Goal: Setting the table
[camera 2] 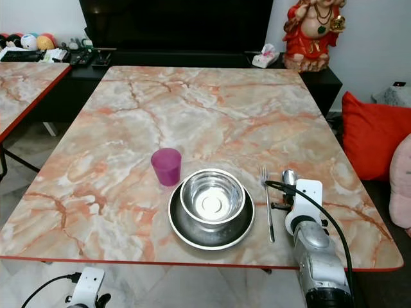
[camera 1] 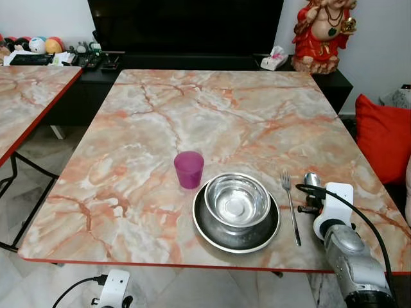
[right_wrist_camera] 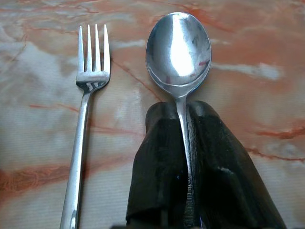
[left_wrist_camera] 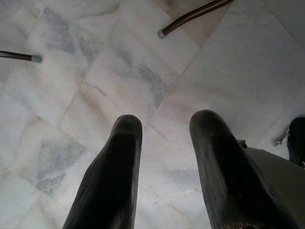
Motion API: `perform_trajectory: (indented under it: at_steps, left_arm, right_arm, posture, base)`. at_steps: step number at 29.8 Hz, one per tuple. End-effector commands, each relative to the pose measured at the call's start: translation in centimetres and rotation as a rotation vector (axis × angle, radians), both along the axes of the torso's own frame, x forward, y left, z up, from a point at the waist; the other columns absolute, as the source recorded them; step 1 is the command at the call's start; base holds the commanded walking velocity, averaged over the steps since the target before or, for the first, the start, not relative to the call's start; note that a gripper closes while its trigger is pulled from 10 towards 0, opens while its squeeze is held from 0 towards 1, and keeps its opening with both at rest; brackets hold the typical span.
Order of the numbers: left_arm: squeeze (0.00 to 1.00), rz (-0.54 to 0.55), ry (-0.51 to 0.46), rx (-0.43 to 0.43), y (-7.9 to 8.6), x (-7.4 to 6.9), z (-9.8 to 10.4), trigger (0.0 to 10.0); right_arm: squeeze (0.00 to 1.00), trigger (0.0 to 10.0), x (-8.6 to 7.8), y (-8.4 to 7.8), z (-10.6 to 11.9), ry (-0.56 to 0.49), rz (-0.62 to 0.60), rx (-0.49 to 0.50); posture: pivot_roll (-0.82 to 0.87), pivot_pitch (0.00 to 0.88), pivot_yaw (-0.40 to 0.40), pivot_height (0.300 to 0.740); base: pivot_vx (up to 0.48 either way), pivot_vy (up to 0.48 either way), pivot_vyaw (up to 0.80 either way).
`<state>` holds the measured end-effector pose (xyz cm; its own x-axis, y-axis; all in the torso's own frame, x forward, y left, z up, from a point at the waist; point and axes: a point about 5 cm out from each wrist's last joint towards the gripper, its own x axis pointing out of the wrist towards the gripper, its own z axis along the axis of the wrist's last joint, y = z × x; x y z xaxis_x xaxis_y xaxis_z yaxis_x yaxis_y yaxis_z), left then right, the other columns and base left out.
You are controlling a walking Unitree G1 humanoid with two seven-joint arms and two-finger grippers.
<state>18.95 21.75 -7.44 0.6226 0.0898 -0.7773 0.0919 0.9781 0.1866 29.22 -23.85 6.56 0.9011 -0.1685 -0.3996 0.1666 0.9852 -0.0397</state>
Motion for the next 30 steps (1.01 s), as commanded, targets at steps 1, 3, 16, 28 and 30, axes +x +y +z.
perform_trajectory:
  at_steps: [1, 3, 16, 28, 30]
  left_arm:
    - [0.00, 0.013, 0.027, 0.006, 0.4, -0.6, -0.2, 10.0]
    - [0.00, 0.014, 0.029, 0.007, 0.4, -0.6, -0.3, 10.0]
    - [0.00, 0.014, 0.034, 0.008, 0.5, -0.8, -0.3, 10.0]
    - [0.00, 0.013, 0.029, 0.005, 0.4, -0.7, -0.3, 10.0]
    - [0.00, 0.013, 0.028, 0.005, 0.4, -0.7, -0.3, 10.0]
  right_arm:
    - [0.00, 10.0, 0.2, -0.3, 0.2, -0.013, -0.003, -0.010]
    - [0.00, 10.0, 0.3, -0.2, 0.2, -0.018, 0.001, -0.006]
    - [0.00, 10.0, 0.5, 0.1, 0.2, -0.036, 0.027, -0.009]
    - [0.00, 10.0, 0.7, 0.7, 0.3, -0.044, 0.057, 0.002]
    - [0.00, 10.0, 0.7, 0.8, 0.3, -0.044, 0.059, 0.003]
  posture:
    - [0.09, 0.043, -0.016, 0.740]
    - [0.09, 0.044, -0.015, 0.740]
    - [0.09, 0.044, -0.014, 0.740]
    - [0.09, 0.047, -0.016, 0.740]
    - [0.09, 0.047, -0.017, 0.740]
  base:
    - [0.000, 0.000, 0.00]
    - [0.000, 0.000, 0.00]
    - [0.000, 0.000, 0.00]
    - [0.000, 0.000, 0.00]
    - [0.000, 0.000, 0.00]
